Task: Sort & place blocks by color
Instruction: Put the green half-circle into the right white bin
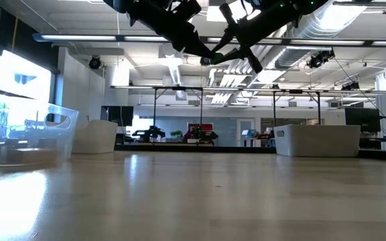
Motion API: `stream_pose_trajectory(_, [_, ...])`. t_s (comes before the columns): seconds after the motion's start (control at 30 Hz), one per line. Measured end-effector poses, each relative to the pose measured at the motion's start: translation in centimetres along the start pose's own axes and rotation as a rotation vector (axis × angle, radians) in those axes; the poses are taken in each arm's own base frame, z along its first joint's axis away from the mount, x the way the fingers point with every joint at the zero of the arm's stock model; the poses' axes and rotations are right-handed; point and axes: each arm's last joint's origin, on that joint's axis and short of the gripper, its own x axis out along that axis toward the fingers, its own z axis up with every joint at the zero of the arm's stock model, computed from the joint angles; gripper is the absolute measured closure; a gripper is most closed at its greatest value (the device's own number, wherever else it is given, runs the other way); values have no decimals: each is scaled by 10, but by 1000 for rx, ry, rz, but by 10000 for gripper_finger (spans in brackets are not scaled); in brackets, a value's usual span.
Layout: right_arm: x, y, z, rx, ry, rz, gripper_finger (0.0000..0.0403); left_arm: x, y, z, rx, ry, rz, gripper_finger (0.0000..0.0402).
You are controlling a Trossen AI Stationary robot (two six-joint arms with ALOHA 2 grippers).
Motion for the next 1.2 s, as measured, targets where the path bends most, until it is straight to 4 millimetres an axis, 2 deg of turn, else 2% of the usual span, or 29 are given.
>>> stream_pose_trajectory(0.17, [0,-1,-1,-31,6,-9,335,0,-1,0,-25,17,18,262])
stream_pose_trajectory(0.47, [-2,-18,-13,-55,126,-190,335,0,3,-2,-95,94,161,195])
stream_pose_trajectory(0.87, [-16,-53,-20,-141,254,-554,335,-8,-4,-3,-111,194,179,189])
stream_pose_trajectory(1.2, [-31,-81,-6,-203,285,-789,335,-45,-2,9,-227,186,168,188])
